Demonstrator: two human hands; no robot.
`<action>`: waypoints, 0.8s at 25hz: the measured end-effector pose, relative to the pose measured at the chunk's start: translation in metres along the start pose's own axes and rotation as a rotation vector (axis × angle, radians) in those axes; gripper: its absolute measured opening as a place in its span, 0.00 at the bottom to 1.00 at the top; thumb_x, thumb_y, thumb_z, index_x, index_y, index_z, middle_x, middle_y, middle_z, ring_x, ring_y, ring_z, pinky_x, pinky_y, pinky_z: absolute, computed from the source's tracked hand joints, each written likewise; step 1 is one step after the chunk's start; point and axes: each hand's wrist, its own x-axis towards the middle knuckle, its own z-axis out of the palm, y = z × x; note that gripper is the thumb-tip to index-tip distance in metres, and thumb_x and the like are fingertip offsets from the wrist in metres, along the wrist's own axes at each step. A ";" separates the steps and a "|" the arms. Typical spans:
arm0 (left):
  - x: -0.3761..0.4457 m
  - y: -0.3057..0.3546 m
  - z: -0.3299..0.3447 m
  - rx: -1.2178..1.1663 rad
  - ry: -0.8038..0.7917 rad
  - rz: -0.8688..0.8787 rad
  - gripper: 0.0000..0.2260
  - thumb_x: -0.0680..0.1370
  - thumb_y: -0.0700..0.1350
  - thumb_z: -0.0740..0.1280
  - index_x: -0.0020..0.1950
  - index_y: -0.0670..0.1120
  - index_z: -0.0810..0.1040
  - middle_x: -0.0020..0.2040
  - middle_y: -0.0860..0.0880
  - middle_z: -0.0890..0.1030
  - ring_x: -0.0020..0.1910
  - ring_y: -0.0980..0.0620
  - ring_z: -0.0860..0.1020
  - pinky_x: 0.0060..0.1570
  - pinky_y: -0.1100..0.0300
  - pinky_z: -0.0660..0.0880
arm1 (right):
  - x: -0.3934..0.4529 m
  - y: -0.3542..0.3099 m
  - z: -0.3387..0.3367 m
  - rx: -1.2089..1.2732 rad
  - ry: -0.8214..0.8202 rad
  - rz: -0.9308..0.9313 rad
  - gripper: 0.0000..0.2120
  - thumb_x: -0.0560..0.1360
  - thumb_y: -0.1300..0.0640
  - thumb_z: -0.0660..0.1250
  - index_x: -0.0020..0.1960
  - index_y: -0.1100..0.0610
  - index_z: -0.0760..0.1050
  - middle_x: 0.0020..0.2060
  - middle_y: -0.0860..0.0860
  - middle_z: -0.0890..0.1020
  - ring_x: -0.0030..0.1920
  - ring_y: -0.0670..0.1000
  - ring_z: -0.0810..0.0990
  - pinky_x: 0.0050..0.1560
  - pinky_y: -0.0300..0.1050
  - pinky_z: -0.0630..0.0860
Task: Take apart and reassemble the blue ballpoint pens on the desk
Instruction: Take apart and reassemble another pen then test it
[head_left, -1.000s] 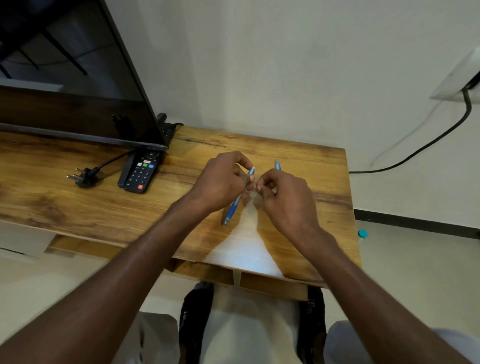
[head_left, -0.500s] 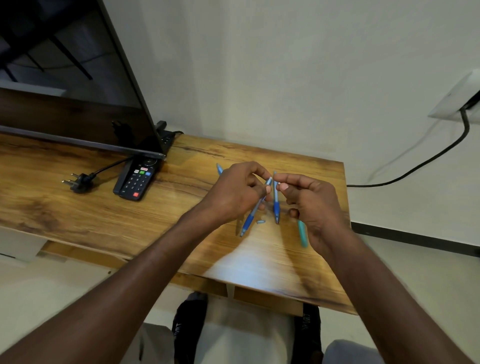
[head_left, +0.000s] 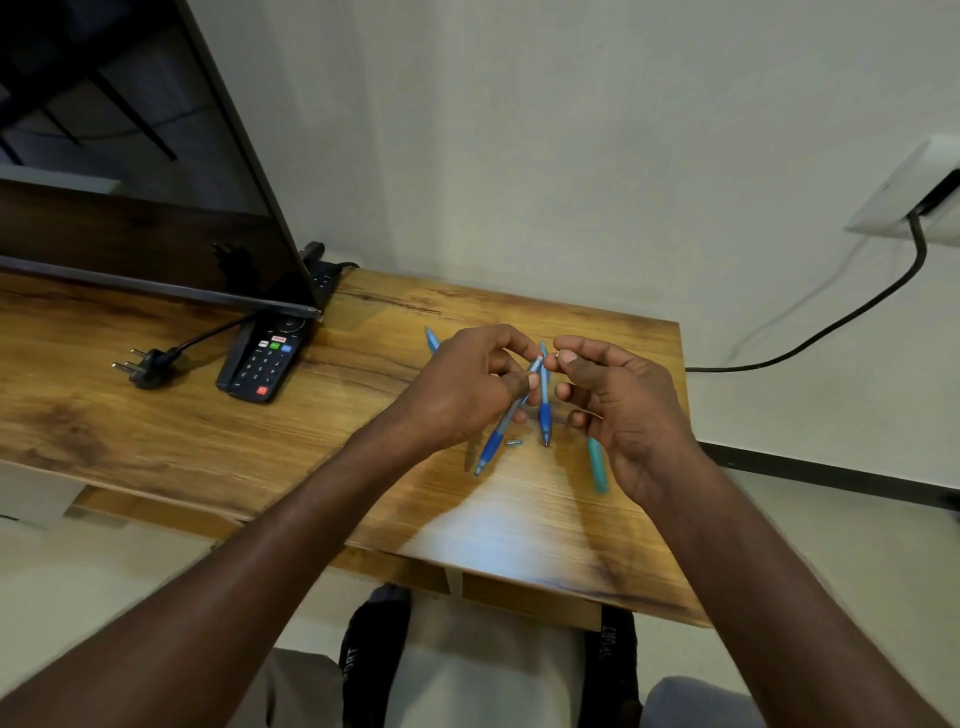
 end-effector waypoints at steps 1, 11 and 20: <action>-0.001 0.001 0.000 -0.011 -0.005 0.002 0.09 0.83 0.38 0.70 0.62 0.47 0.80 0.45 0.48 0.89 0.40 0.53 0.88 0.32 0.71 0.75 | 0.000 -0.001 0.000 0.001 0.011 -0.004 0.08 0.79 0.64 0.72 0.57 0.58 0.85 0.50 0.56 0.89 0.38 0.48 0.80 0.33 0.42 0.70; -0.004 0.004 -0.001 -0.060 -0.041 0.030 0.10 0.82 0.39 0.71 0.63 0.45 0.80 0.45 0.47 0.89 0.42 0.49 0.88 0.33 0.70 0.76 | -0.002 -0.003 0.001 0.022 -0.020 0.000 0.07 0.81 0.63 0.70 0.58 0.60 0.84 0.44 0.53 0.90 0.39 0.48 0.87 0.34 0.41 0.71; -0.004 0.005 -0.002 -0.035 -0.048 0.056 0.12 0.81 0.39 0.72 0.64 0.46 0.80 0.46 0.47 0.89 0.43 0.53 0.88 0.33 0.71 0.76 | -0.002 -0.002 0.001 -0.001 -0.019 -0.007 0.06 0.82 0.62 0.70 0.56 0.58 0.84 0.44 0.53 0.89 0.44 0.51 0.86 0.35 0.41 0.72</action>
